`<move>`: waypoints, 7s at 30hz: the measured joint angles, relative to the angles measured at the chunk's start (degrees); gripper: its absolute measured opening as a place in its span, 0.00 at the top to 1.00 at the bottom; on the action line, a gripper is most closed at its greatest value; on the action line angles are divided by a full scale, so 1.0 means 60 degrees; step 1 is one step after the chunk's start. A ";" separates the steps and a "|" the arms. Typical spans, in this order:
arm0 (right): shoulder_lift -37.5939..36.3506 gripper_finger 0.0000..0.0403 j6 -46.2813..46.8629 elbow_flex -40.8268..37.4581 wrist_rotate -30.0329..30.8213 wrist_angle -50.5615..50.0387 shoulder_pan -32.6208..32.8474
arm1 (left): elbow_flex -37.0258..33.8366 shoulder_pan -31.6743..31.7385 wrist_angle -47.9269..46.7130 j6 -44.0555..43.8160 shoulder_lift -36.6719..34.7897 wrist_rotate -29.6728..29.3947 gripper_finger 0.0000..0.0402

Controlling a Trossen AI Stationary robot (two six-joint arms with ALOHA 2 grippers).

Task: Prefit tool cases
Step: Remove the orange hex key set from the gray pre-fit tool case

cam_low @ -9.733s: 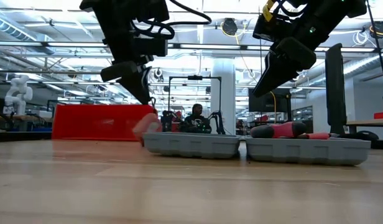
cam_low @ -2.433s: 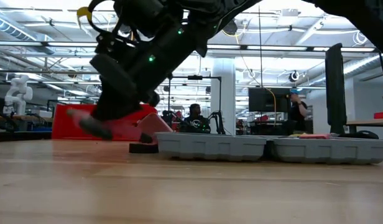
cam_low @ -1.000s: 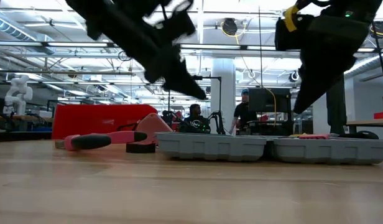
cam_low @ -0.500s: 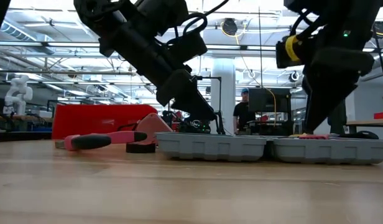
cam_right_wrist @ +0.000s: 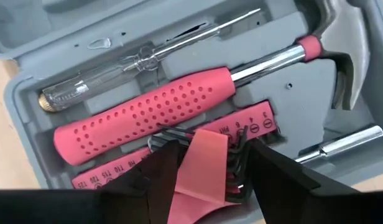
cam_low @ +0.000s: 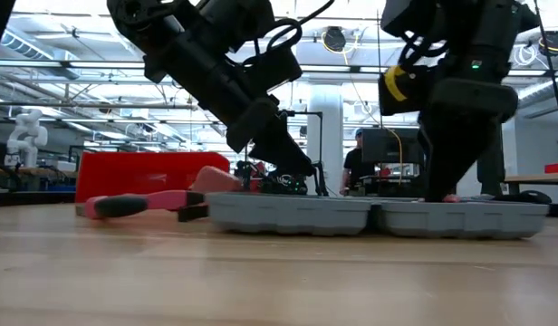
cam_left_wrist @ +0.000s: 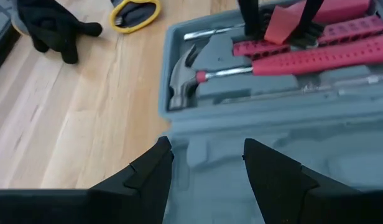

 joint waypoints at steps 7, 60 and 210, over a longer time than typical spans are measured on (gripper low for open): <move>-0.0668 0.90 0.0108 -0.0082 0.0022 0.0385 -0.0011 | 0.0000 0.0003 0.0015 0.0000 0.0000 -0.0002 0.50; -0.0488 0.90 -0.2493 -0.0027 -0.0188 -0.1234 -0.0161 | -0.0004 0.0193 0.1035 -0.0230 0.1293 0.0733 0.50; 0.2286 0.49 0.5216 0.4220 0.1203 -0.5958 -0.1312 | -0.0007 0.0028 0.0936 -0.0255 0.1290 0.0994 0.50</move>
